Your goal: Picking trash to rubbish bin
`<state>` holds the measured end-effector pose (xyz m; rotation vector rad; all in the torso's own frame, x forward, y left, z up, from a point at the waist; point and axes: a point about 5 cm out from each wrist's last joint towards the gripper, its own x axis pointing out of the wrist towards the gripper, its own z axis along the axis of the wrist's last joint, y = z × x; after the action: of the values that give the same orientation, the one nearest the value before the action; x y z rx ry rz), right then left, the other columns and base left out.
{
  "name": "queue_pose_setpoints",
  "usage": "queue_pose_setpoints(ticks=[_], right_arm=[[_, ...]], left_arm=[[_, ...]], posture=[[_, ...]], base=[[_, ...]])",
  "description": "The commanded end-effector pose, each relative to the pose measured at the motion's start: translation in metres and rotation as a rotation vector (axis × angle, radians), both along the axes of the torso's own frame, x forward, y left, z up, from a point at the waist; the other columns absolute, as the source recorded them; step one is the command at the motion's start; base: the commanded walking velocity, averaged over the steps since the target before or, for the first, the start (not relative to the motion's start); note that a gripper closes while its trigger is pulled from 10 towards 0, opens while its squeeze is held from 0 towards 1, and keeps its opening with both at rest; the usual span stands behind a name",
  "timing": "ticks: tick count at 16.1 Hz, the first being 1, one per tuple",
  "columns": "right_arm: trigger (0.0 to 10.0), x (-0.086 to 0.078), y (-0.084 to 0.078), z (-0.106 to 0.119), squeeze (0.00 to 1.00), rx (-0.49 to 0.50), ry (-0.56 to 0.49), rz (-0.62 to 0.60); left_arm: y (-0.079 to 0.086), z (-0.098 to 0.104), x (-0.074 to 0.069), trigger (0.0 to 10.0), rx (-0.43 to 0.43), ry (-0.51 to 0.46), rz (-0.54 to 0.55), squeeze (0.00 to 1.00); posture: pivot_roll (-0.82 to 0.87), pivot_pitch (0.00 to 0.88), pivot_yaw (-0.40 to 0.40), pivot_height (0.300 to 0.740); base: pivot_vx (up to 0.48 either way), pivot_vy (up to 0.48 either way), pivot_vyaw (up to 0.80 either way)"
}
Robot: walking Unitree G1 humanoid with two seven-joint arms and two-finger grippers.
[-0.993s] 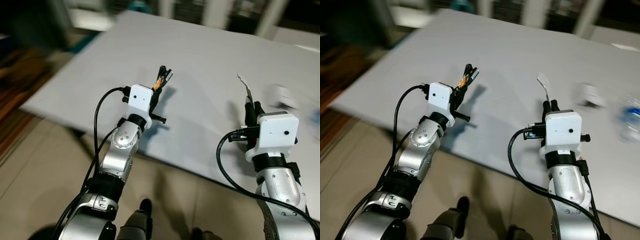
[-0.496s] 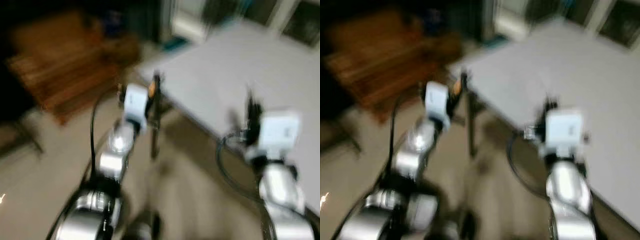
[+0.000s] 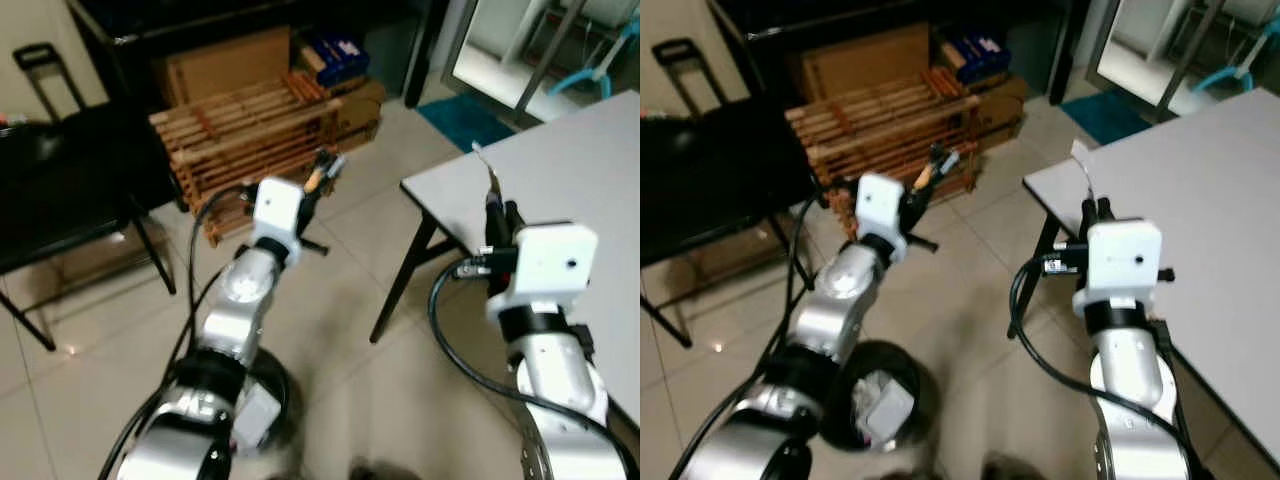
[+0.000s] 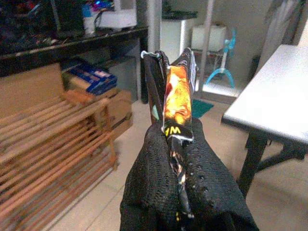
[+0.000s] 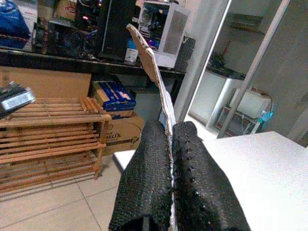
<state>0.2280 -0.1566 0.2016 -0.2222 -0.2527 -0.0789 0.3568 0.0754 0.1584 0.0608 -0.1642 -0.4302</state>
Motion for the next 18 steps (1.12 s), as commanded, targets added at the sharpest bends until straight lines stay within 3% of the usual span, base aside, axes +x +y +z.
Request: queue_pose_setpoints(ticks=[1,7,18], right_arm=[[10.0,0.0003,-0.0034,-0.0036,0.0,-0.003,0.022,-0.017],[10.0,0.0024,-0.0022,-0.0058,0.0,0.0,0.036,-0.001],[10.0,0.0061,-0.0023,-0.0044,0.0,0.015,0.031,0.016]], left_arm=[[-0.0031,-0.0058,-0.0025,10.0,0.012,0.019,-0.01,0.0],[-0.0048,-0.008,-0.0031,10.0,0.016,0.029,-0.008,0.0],[-0.0078,-0.0078,-0.0014,10.0,0.002,0.039,0.001,0.0]], posture=[[0.1,0.143,0.005,0.74],[0.09,0.144,0.001,0.74],[0.09,0.142,-0.002,0.74]], base=[[0.0,0.0,0.8],[0.0,0.0,0.7],[0.0,0.0,0.0]])
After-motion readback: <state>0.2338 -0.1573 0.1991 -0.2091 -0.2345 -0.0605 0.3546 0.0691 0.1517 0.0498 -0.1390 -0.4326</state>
